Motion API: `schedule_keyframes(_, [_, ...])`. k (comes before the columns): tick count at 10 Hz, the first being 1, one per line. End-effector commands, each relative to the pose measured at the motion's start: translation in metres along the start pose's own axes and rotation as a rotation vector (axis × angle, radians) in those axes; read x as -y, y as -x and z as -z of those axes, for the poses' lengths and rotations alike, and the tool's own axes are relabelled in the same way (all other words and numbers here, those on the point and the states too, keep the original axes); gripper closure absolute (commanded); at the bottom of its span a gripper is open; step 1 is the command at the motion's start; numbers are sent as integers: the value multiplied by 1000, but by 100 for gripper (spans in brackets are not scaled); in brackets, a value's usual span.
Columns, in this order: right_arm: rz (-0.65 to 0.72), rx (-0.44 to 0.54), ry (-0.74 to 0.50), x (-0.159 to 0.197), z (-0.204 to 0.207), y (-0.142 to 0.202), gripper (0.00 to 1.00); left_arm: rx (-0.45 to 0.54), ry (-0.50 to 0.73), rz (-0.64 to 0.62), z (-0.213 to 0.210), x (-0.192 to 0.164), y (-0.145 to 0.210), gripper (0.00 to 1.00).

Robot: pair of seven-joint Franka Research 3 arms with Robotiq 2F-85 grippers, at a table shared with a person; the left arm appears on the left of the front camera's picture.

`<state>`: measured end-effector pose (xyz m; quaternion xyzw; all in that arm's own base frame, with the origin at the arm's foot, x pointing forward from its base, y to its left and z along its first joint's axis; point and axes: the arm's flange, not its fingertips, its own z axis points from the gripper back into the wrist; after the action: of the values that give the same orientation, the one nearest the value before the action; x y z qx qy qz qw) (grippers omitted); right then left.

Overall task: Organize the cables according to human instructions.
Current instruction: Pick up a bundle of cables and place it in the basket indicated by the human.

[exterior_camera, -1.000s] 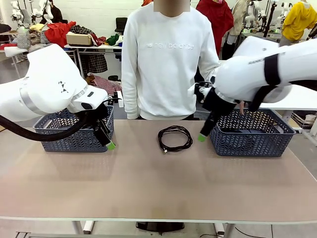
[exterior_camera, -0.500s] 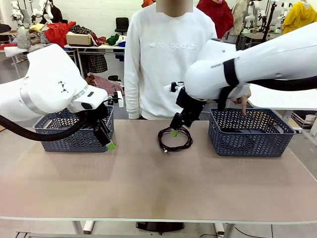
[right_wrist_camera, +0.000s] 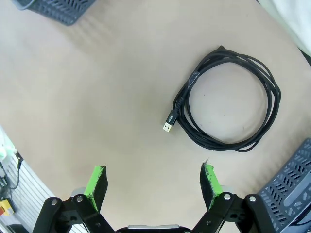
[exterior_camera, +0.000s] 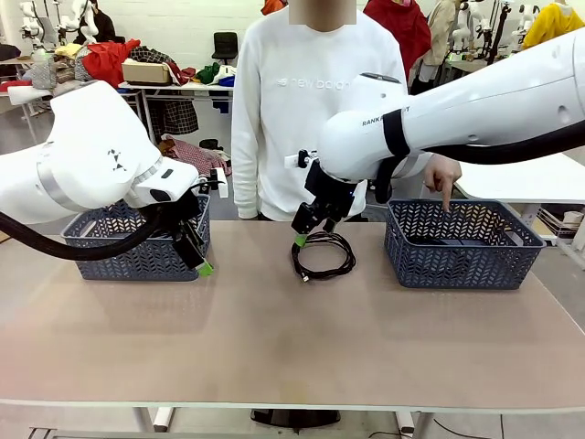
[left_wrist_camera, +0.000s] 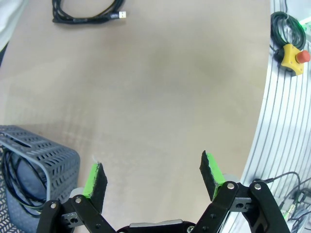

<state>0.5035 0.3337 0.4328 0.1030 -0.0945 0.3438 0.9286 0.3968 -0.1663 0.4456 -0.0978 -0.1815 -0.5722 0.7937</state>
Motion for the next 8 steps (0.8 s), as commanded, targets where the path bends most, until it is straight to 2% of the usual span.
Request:
schedule_keyframes(1, [3, 4, 10, 2, -3, 7, 0, -5, 6, -1, -2, -2, 1, 0])
schedule_keyframes(5, [3, 0, 1, 2, 0, 0, 0, -5, 6, -1, -2, -2, 1, 0])
schedule_keyframes(8, [147, -83, 42, -5, 20, -23, 0, -5, 6, -1, -2, -2, 1, 0])
